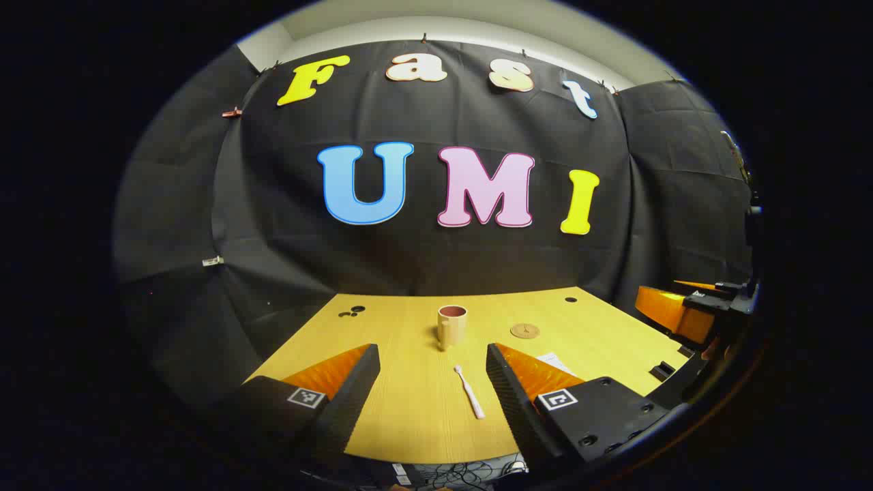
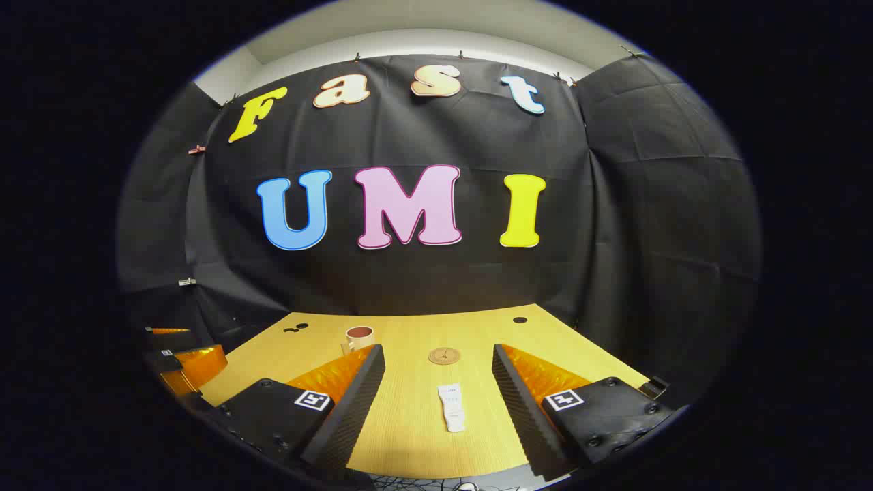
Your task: Put the toothbrush and toothpaste on the desktop into the cup, then pick up the cup and place it on the coaster on the desktop.
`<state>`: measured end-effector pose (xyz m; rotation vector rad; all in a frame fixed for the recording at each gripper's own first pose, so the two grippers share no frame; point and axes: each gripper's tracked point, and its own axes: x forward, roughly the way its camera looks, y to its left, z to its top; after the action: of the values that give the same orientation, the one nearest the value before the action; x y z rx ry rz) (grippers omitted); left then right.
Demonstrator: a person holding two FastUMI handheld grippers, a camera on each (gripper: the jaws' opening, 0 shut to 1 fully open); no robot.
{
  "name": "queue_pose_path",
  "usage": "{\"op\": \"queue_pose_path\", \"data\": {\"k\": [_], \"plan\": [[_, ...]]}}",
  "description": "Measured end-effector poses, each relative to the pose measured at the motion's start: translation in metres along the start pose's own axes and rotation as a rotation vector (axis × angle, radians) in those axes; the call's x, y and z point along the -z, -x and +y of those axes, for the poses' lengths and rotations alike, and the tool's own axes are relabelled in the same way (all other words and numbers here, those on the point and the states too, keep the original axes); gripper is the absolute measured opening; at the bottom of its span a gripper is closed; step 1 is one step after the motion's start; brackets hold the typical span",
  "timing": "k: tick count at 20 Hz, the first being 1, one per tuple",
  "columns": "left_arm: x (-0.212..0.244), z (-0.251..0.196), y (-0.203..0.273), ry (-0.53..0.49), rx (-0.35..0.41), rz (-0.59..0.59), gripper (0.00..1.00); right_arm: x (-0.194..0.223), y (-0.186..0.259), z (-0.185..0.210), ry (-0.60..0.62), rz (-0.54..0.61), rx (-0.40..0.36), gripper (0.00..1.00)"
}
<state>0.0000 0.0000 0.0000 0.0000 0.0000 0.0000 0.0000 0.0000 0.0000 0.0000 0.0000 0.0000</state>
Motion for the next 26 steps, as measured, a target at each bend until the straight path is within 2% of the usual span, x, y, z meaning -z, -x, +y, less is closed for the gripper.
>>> {"op": "queue_pose_path", "data": {"k": [5, 14, 21, 26], "plan": [[-0.003, 0.004, 0.007, -0.036, 0.006, -0.029, 0.97, 0.007, 0.008, 0.004, 0.024, 0.018, -0.032, 0.97], [0.005, 0.005, 0.000, -0.006, -0.005, -0.002, 0.97, 0.014, 0.005, -0.008, 0.009, 0.039, -0.005, 0.97], [0.012, 0.002, -0.007, -0.021, 0.005, 0.019, 0.97, 0.036, -0.008, -0.013, -0.014, 0.115, 0.020, 0.97], [0.019, 0.003, -0.018, -0.004, -0.005, 0.047, 0.97, 0.057, -0.037, -0.019, -0.010, 0.199, 0.027, 0.97]]}}
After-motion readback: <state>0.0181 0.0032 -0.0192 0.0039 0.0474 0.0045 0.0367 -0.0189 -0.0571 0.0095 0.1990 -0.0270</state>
